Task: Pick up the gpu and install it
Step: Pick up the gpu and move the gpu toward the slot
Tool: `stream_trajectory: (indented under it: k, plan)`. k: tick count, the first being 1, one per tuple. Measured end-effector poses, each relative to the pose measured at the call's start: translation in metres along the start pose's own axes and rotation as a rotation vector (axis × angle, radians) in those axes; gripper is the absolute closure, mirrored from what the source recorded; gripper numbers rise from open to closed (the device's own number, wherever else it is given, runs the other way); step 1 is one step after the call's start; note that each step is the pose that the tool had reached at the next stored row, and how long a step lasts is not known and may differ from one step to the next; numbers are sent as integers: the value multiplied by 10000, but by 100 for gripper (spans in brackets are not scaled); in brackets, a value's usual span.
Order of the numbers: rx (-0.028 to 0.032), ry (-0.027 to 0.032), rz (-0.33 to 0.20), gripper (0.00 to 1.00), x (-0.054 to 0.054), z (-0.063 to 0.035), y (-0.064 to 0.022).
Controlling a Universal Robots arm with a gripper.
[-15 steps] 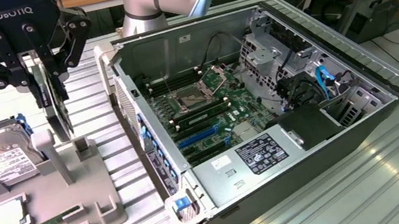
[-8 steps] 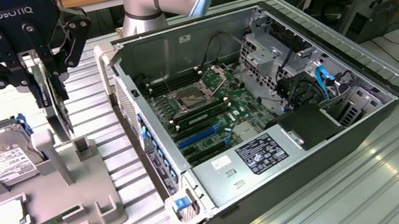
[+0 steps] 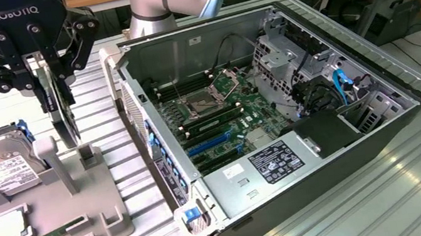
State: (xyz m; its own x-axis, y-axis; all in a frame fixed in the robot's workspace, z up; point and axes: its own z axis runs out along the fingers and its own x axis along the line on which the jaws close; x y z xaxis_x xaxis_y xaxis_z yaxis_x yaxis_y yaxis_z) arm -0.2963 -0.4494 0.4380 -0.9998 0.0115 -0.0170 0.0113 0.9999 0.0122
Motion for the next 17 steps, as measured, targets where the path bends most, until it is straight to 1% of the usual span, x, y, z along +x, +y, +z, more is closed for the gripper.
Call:
stream_trajectory:
  k: [17]
  plan:
    - [0, -1, -1, 73, -123, 3, 1]
